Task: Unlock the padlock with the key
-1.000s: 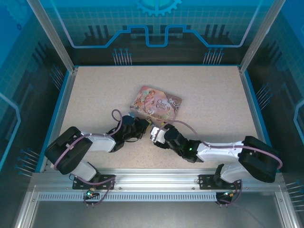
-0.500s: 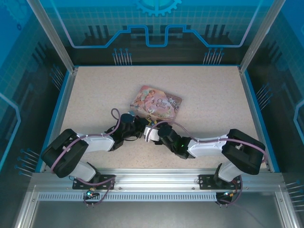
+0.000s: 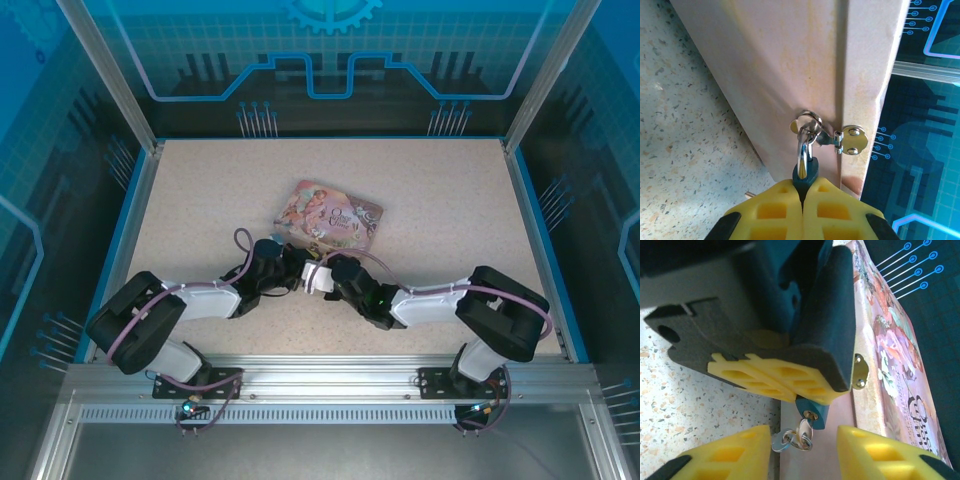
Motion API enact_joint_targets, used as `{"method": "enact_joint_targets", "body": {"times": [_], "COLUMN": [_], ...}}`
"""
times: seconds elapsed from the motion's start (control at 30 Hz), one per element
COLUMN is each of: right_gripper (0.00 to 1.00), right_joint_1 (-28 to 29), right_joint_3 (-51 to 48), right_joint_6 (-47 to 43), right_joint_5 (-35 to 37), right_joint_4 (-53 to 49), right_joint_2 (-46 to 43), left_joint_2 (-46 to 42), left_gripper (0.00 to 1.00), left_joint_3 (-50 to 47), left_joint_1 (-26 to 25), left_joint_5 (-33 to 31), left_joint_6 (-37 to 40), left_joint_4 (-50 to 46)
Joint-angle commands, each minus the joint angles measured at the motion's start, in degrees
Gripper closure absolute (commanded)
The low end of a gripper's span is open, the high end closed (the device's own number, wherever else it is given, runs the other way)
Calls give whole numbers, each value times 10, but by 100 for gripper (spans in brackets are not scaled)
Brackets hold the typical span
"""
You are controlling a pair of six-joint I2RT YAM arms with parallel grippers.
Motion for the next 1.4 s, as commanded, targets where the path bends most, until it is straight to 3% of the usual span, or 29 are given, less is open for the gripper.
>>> {"method": "enact_joint_targets", "body": {"times": [0.0,0.43,0.63,1.17,1.37], "right_gripper": [65,84,100,100,100], "right_joint_1": [-7,-16,-17,-21,-21], "right_joint_3": [20,32,33,50,54], "right_joint_6": [9,24,43,317,348], "right_joint_5": [-3,20,28,-40,-66], "right_joint_4": [14,22,23,-55,-64], "right_joint_2": [11,46,47,14,15], "left_joint_2": [-18,-16,-14,9,18], "left_gripper": [100,100,100,100,100], "left_joint_3": [12,11,10,5,2], "left_joint_1": [5,4,4,1,-2], "left_joint_5": [8,7,7,3,-3], "left_joint_6": [-7,-10,-12,-16,-14], "left_joint_4": [40,42,45,73,78]}}
